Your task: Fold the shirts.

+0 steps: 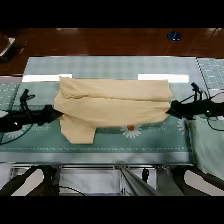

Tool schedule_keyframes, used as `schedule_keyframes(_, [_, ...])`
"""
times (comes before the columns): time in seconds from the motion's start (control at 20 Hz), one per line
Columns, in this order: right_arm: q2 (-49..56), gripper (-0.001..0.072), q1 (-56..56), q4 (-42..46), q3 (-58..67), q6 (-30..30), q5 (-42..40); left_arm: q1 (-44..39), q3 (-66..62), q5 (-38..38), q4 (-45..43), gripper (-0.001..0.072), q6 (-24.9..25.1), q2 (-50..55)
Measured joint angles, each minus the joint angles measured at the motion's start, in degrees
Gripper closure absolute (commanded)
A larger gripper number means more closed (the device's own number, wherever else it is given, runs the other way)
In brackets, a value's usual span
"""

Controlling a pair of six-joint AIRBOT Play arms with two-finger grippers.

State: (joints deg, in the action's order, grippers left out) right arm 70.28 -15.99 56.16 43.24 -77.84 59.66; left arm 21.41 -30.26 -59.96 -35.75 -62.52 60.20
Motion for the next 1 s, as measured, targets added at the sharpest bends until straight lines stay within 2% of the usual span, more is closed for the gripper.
schedule_keyframes(0.2, [5.6, 0.0690, 0.3, -0.3, 10.2, -0.5, 0.3, -2.7, -12.1, 2.6, 0.9, 0.0685, -1.5, 6.8])
schedule_keyframes(0.45, [14.5, 0.0689, 0.4, -3.0, 21.6, -0.8, -0.5, -7.2, -29.3, 4.3, 1.2, 0.0685, -5.0, 22.5])
schedule_keyframes(0.65, [21.6, 0.0689, 0.4, -6.1, 28.9, -0.9, -1.5, -9.9, -42.0, 4.8, 1.3, 0.0685, -8.3, 34.5])
schedule_keyframes(0.9, [28.7, 0.0686, 0.4, -8.6, 35.1, -1.0, -2.1, -10.9, -53.5, 4.9, 1.3, 0.0685, -12.3, 44.2])
schedule_keyframes(0.95, [29.6, 0.0552, 0.4, -9.1, 35.8, -1.0, -2.4, -11.1, -54.9, 4.9, 1.3, 0.0674, -12.6, 45.2])
schedule_keyframes(1.0, [30.2, 0.0333, 0.4, -9.2, 36.2, -1.1, -2.6, -11.2, -56.0, 4.8, 1.3, 0.0490, -12.7, 46.1])
